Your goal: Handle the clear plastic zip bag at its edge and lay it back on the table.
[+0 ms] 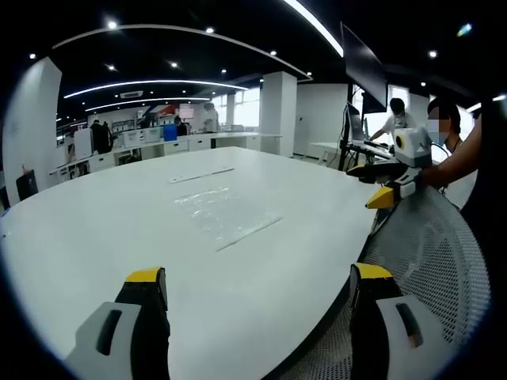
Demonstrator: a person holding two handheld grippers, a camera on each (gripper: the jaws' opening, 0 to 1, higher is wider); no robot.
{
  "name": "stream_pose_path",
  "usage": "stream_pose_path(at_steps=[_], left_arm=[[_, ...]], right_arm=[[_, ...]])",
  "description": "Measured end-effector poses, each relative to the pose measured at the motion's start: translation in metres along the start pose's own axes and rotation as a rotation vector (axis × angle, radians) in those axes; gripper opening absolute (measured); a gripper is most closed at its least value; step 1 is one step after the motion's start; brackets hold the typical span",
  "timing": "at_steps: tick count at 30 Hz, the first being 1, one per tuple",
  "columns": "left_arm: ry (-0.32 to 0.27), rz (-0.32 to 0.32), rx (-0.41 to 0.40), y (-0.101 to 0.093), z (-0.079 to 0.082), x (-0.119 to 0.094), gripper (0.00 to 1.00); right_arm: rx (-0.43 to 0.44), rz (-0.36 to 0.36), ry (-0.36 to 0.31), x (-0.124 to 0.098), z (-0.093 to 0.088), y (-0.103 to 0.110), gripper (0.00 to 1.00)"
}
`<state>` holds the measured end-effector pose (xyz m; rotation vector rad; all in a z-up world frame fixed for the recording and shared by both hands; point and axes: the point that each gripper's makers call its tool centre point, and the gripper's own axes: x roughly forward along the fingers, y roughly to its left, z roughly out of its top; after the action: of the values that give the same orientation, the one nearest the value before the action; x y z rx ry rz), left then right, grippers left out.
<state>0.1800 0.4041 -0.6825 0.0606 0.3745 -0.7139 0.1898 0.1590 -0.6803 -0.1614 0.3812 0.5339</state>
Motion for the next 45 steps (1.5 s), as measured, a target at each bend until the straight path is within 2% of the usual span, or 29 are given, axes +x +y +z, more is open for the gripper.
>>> stream_pose_path(at_steps=[23,35,45], left_arm=[[0.028,-0.001,-0.001,0.0,-0.002,0.002,0.95],[0.097,-0.006,0.081,0.004,-0.006,0.007,0.92],[0.15,-0.041,0.177,0.011,-0.002,0.031,0.86]], right_arm=[[0.004,-0.007,-0.008,-0.001,0.004,0.001,0.99],[0.008,-0.01,-0.011,0.0,0.003,-0.002,0.99],[0.009,-0.016,-0.012,0.0,0.002,-0.004,0.99]])
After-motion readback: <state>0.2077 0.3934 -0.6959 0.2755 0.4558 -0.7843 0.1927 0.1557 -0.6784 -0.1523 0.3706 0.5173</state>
